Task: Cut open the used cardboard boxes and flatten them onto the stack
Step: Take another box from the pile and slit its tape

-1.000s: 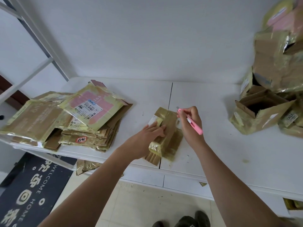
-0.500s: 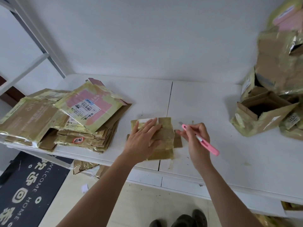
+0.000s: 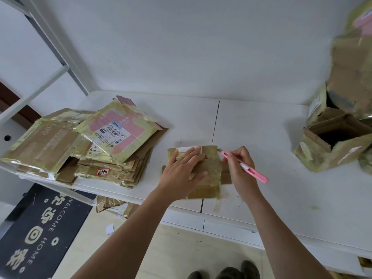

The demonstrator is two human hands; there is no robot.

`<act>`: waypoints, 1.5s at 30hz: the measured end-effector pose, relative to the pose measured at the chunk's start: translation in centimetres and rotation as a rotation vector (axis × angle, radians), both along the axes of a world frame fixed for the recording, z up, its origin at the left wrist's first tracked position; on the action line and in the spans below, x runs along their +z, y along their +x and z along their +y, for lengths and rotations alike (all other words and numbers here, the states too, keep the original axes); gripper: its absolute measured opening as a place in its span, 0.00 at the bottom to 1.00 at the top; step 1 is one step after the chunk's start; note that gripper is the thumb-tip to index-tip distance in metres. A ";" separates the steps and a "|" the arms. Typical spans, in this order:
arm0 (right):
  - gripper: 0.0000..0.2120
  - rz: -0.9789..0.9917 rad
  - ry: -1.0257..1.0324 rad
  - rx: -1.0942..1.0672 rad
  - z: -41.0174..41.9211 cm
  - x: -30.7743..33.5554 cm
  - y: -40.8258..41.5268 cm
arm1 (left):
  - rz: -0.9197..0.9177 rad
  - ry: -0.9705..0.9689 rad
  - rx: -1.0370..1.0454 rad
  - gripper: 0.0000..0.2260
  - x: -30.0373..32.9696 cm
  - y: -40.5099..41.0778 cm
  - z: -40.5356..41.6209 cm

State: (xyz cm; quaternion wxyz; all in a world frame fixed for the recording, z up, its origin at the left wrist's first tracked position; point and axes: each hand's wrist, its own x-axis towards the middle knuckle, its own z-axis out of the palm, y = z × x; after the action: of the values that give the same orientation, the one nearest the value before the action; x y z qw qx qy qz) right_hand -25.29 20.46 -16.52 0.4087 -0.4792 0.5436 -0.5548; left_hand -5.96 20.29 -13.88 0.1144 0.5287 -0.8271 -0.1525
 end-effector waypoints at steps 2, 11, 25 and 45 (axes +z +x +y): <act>0.09 0.028 0.020 0.021 -0.1 0.1 -0.2 | -0.004 0.006 0.004 0.24 0.0 0.0 0.0; 0.09 0.035 0.036 0.161 2.6 0.5 -1.8 | -0.064 -0.002 0.007 0.25 0.2 -0.2 0.1; 0.10 0.936 -0.118 -0.047 2.2 0.1 -7.5 | -0.074 0.044 -0.147 0.21 1.5 1.4 0.1; 0.16 0.670 -0.007 0.310 1.0 2.6 4.6 | 0.391 0.415 0.664 0.42 2.3 3.4 2.4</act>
State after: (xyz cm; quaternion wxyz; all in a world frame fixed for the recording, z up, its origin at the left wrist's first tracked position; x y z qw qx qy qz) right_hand -20.71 21.42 -13.90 0.2858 -0.7124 0.5661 -0.3006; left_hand -2.59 22.70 -11.57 0.2032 0.7388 -0.5270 -0.3678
